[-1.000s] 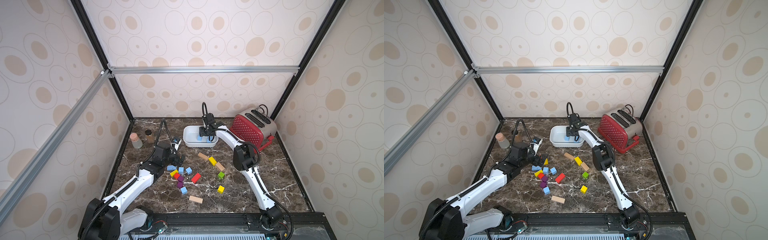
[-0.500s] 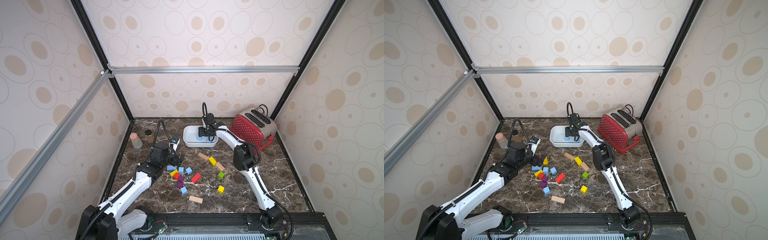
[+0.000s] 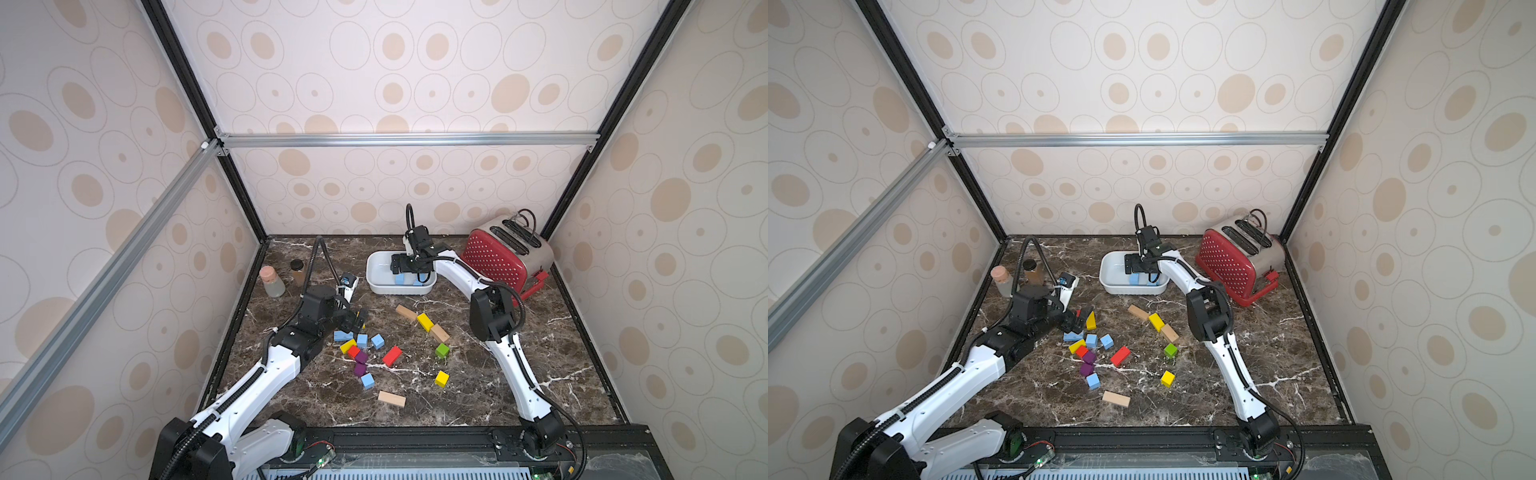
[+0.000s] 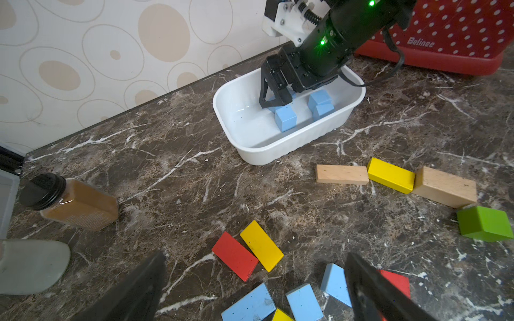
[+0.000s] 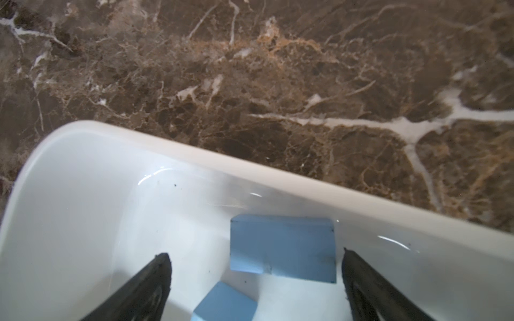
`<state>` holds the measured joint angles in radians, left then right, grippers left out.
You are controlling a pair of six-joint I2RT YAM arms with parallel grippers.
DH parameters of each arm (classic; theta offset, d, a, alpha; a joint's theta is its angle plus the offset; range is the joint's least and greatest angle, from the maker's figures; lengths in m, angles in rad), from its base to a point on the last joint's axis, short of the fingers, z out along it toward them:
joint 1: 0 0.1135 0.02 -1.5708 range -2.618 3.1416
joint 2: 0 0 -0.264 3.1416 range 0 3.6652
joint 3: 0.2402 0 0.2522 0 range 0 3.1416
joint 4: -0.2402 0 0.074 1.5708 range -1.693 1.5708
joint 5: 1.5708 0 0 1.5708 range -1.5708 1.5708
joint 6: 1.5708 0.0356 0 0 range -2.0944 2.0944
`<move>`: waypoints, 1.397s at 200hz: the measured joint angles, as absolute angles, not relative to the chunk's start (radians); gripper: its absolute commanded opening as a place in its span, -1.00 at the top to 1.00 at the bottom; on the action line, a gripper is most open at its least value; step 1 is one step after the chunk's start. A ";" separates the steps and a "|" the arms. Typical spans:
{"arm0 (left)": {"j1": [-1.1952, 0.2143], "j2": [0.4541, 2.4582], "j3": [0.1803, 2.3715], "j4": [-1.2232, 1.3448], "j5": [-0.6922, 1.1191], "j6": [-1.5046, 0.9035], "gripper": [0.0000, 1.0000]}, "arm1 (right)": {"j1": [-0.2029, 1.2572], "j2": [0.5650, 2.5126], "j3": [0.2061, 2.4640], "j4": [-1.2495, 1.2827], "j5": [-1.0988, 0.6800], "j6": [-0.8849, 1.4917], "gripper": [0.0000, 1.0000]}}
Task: Pick out the blue building blocks
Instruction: Place the building block in the storage box, then pick up the building block from the center of the board.
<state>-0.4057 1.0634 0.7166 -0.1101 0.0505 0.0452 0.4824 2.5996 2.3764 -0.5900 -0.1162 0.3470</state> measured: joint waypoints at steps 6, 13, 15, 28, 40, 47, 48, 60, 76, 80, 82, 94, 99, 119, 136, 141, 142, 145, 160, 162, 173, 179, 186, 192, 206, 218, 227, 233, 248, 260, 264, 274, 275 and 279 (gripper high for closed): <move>-0.406 1.063 0.727 -0.115 0.043 0.043 -0.99 | 0.482 2.592 2.376 -0.590 -0.118 0.347 -0.98; -0.406 1.063 0.738 -0.118 0.036 0.039 -0.99 | 0.482 2.582 2.376 -0.590 -0.121 0.346 -0.98; -0.406 1.063 0.742 -0.120 0.034 0.038 -0.99 | 0.482 2.579 2.376 -0.590 -0.122 0.345 -0.98; -0.406 1.061 0.765 -0.124 0.019 0.031 -0.99 | 0.482 2.553 2.373 -0.590 -0.126 0.340 -0.99; -0.406 1.055 0.784 -0.130 0.008 0.023 -0.99 | 0.482 2.520 2.356 -0.588 -0.129 0.333 -0.99; -0.406 1.052 0.794 -0.136 0.002 0.019 -0.99 | 0.482 2.498 2.342 -0.588 -0.131 0.329 -1.00; -0.406 1.051 0.796 -0.137 0.001 0.018 -0.99 | 0.482 2.496 2.341 -0.587 -0.131 0.328 -1.00; -0.406 1.046 0.815 -0.157 -0.007 0.012 -0.99 | 0.482 2.448 2.299 -0.577 -0.133 0.323 -1.00; -0.406 1.045 0.860 -0.201 -0.018 0.003 -0.99 | 0.482 2.382 2.238 -0.568 -0.137 0.311 -1.00; -0.406 1.044 0.874 -0.213 -0.022 0.000 -0.99 | 0.482 2.364 2.222 -0.563 -0.138 0.308 -1.00; -0.406 1.044 0.880 -0.219 -0.023 -0.001 -0.99 | 0.482 2.356 2.214 -0.561 -0.139 0.307 -1.00; -0.405 1.042 0.921 -0.252 -0.032 -0.007 -0.99 | 0.483 2.310 2.175 -0.553 -0.143 0.298 -0.99; -0.405 1.040 0.937 -0.265 -0.036 -0.010 -0.99 | 0.483 2.293 2.162 -0.550 -0.145 0.296 -1.00; -0.406 1.032 0.996 -0.323 -0.055 -0.034 -0.99 | 0.483 2.217 2.090 -0.533 -0.158 0.283 -1.00; -0.411 1.018 1.029 -0.371 -0.071 -0.060 -0.99 | 0.483 2.148 2.014 -0.522 -0.170 0.273 -1.00; -0.417 1.012 1.035 -0.385 -0.078 -0.068 -0.99 | 0.483 2.125 1.988 -0.515 -0.175 0.269 -1.00; -0.419 1.010 1.037 -0.389 -0.080 -0.071 -0.99 | 0.483 2.122 1.984 -0.516 -0.176 0.269 -1.00; -0.422 1.007 1.038 -0.395 -0.087 -0.073 -0.99 | 0.483 2.104 1.966 -0.514 -0.178 0.266 -1.00; -0.457 0.990 1.042 -0.437 -0.133 -0.090 -0.99 | 0.484 2.038 1.890 -0.498 -0.189 0.258 -0.99; -0.463 0.989 1.043 -0.445 -0.141 -0.093 -0.99 | 0.485 2.032 1.884 -0.498 -0.191 0.257 -1.00; -0.497 0.986 1.052 -0.483 -0.168 -0.103 -0.99 | 0.488 1.984 1.834 -0.489 -0.196 0.250 -1.00; -0.511 0.986 1.056 -0.499 -0.181 -0.112 -0.99 | 0.489 1.958 1.807 -0.487 -0.199 0.244 -0.99; -0.526 0.984 1.057 -0.515 -0.191 -0.124 -0.99 | 0.492 1.930 1.781 -0.485 -0.202 0.239 -1.00; -0.535 0.982 1.057 -0.528 -0.199 -0.136 -0.99 | 0.495 1.904 1.756 -0.482 -0.205 0.234 -1.00; -0.553 0.973 1.057 -0.560 -0.224 -0.163 -0.99 | 0.505 1.844 1.697 -0.477 -0.209 0.221 -1.00; -0.570 0.961 1.057 -0.580 -0.255 -0.184 -0.99 | 0.517 1.789 1.638 -0.468 -0.215 0.213 -1.00; -0.593 0.952 1.057 -0.599 -0.271 -0.199 -0.99 | 0.528 1.746 1.588 -0.460 -0.218 0.207 -1.00; -0.612 0.949 1.057 -0.612 -0.279 -0.210 -0.99 | 0.535 1.718 1.553 -0.455 -0.221 0.201 -0.99; -0.650 0.952 1.057 -0.644 -0.294 -0.237 -0.99 | 0.552 1.651 1.464 -0.442 -0.231 0.191 -0.99; -0.682 0.963 1.057 -0.666 -0.300 -0.266 -0.99 | 0.564 1.602 1.400 -0.441 -0.237 0.183 -1.00; -0.693 0.968 1.057 -0.675 -0.301 -0.274 -0.99 | 0.568 1.589 1.381 -0.442 -0.240 0.181 -1.00; -0.724 0.979 1.056 -0.686 -0.305 -0.303 -0.99 | 0.576 1.556 1.339 -0.443 -0.243 0.176 -0.99; -0.729 0.981 1.055 -0.687 -0.306 -0.306 -0.99 | 0.577 1.551 1.333 -0.444 -0.244 0.175 -1.00; -0.740 0.985 1.055 -0.691 -0.305 -0.317 -0.99 | 0.580 1.536 1.316 -0.446 -0.246 0.174 -0.99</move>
<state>-0.7399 0.9848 1.0550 -0.6907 -0.3046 -0.3168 0.5797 1.5364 1.3155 -0.4461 -0.2462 0.1741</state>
